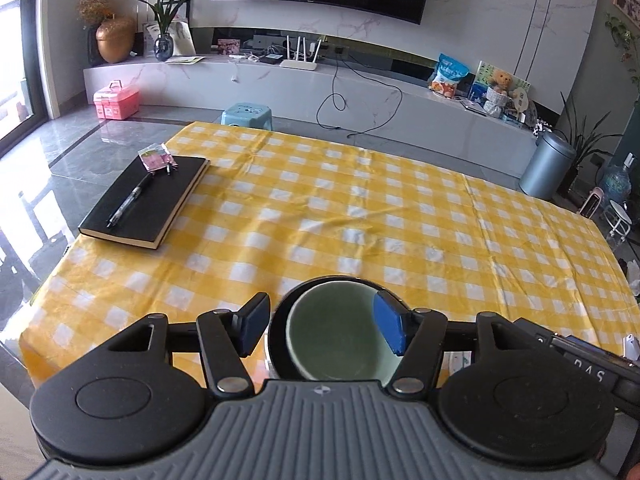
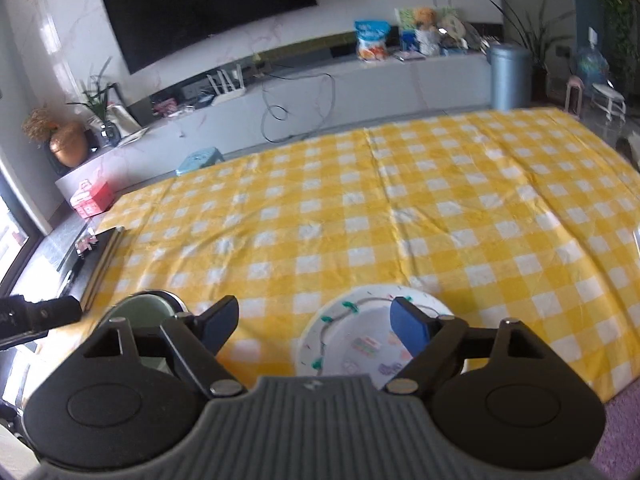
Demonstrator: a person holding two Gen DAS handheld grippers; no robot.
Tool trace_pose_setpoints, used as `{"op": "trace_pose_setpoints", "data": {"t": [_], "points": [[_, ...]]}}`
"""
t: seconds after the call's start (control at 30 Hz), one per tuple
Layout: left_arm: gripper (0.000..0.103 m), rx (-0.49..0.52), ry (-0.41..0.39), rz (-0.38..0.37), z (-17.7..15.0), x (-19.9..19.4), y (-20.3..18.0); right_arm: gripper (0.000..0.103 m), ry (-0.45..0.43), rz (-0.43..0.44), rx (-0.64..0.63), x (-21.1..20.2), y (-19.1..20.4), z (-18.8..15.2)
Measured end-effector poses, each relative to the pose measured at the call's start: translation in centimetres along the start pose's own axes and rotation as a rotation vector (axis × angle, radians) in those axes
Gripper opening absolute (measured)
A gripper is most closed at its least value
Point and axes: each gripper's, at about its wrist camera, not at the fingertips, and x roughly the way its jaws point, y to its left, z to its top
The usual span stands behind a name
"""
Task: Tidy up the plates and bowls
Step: 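Close the left gripper on the rim of the green-blue-orange bowl stack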
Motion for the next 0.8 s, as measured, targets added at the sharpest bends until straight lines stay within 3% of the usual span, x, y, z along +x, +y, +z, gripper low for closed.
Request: {"op": "trace_pose_setpoints", "data": {"t": [0.33,0.57,0.73,0.8], "points": [[0.074,-0.102,0.016,0.04,-0.5,1.0,4.5,0.082,0.073,0.127,-0.028,1.4,5.6,0.7],[0.075,-0.193,0.084,-0.01,-1.5,3.1,6.5,0.082,0.159,0.165,-0.07,3.6,9.3,0.9],[0.074,-0.266,0.134,-0.061,-2.2,4.6,7.4,0.079,0.242,0.169,-0.027,5.8,9.6,0.7],[0.076,-0.307,0.143,-0.093,-2.4,5.2,8.0,0.074,0.28,0.173,-0.006,6.7,9.5,0.5]]}}
